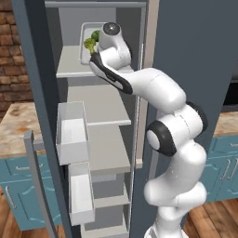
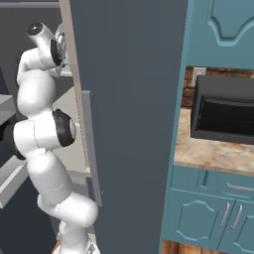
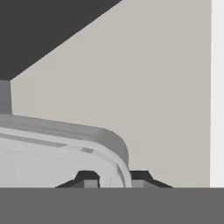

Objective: Take the avocado and broccoli out of the freezer and place them in the tupperware container on the counter. Then put the tupperware containing the vegetables back in the freezer.

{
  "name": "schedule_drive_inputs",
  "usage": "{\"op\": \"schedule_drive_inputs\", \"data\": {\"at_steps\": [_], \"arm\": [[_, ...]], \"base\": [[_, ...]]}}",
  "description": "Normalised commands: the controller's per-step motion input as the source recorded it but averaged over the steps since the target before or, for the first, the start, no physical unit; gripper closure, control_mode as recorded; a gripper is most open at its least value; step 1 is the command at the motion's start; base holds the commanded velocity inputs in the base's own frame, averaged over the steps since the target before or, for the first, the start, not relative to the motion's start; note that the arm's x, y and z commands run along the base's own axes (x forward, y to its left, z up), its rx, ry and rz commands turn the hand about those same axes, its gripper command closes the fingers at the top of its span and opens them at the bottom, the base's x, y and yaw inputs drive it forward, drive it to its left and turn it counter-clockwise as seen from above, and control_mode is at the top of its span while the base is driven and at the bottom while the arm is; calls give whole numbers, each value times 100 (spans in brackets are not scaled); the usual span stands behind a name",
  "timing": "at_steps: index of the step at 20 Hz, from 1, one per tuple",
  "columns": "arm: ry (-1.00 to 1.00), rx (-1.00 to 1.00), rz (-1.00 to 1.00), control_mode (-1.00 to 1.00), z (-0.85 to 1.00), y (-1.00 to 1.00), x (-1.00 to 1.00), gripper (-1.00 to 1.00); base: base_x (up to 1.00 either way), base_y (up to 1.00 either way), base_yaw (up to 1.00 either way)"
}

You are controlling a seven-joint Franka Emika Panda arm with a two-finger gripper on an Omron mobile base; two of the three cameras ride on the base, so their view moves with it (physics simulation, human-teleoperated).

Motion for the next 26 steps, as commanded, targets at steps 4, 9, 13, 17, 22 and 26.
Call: {"op": "schedule_drive_inputs", "data": {"at_steps": [4, 9, 13, 17, 22, 26], "arm": [[0, 0, 0, -100, -10, 0, 63, -100], [-11, 0, 0, -100, 0, 0, -6, -100], [-29, 0, 0, -100, 0, -3, -75, -100], [-29, 0, 0, -100, -6, -39, -100, -100], [-21, 0, 0, -100, -43, -51, -100, -100], [-15, 0, 0, -100, -74, -28, -100, -100]], "base": [[0, 0, 0], [0, 0, 0], [0, 0, 0], [0, 0, 0], [0, 0, 0], [0, 0, 0]]}}
